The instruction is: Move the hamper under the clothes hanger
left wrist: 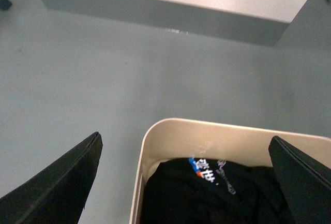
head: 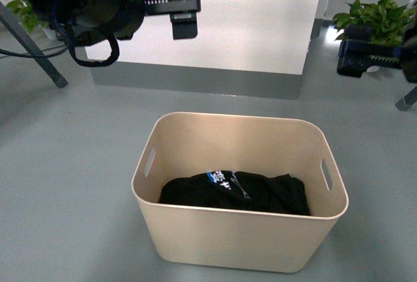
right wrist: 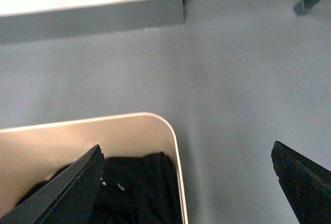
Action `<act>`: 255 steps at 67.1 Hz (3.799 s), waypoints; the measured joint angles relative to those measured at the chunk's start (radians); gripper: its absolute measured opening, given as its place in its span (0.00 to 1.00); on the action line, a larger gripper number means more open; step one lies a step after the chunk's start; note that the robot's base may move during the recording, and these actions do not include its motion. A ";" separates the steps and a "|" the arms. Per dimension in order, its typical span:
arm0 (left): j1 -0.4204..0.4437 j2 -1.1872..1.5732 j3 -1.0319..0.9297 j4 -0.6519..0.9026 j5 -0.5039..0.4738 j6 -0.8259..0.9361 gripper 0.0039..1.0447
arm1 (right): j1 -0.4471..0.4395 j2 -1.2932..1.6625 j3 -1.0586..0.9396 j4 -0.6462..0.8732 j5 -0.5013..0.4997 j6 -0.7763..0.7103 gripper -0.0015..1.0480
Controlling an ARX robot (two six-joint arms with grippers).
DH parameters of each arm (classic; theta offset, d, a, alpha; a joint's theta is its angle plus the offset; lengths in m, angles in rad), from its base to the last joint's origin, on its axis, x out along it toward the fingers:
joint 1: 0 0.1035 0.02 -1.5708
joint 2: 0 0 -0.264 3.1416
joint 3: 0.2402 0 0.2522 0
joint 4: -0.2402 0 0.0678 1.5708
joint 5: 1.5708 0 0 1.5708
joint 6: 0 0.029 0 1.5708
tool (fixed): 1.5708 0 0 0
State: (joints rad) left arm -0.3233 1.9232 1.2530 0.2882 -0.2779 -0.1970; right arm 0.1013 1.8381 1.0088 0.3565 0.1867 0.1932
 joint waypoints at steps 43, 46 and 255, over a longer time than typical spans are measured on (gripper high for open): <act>0.090 -0.586 -0.783 0.563 0.056 0.179 0.22 | -0.005 -0.386 -0.536 0.623 -0.088 -0.178 0.39; 0.098 -0.610 -0.809 0.571 0.069 0.180 0.17 | -0.009 -0.407 -0.563 0.627 -0.093 -0.181 0.34; 0.321 -1.919 -1.235 -0.287 0.278 0.191 0.52 | -0.100 -1.834 -1.003 -0.355 -0.188 -0.193 0.48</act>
State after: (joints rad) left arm -0.0025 0.0044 0.0177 0.0013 0.0002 -0.0059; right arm 0.0013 0.0044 0.0059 0.0017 -0.0013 -0.0002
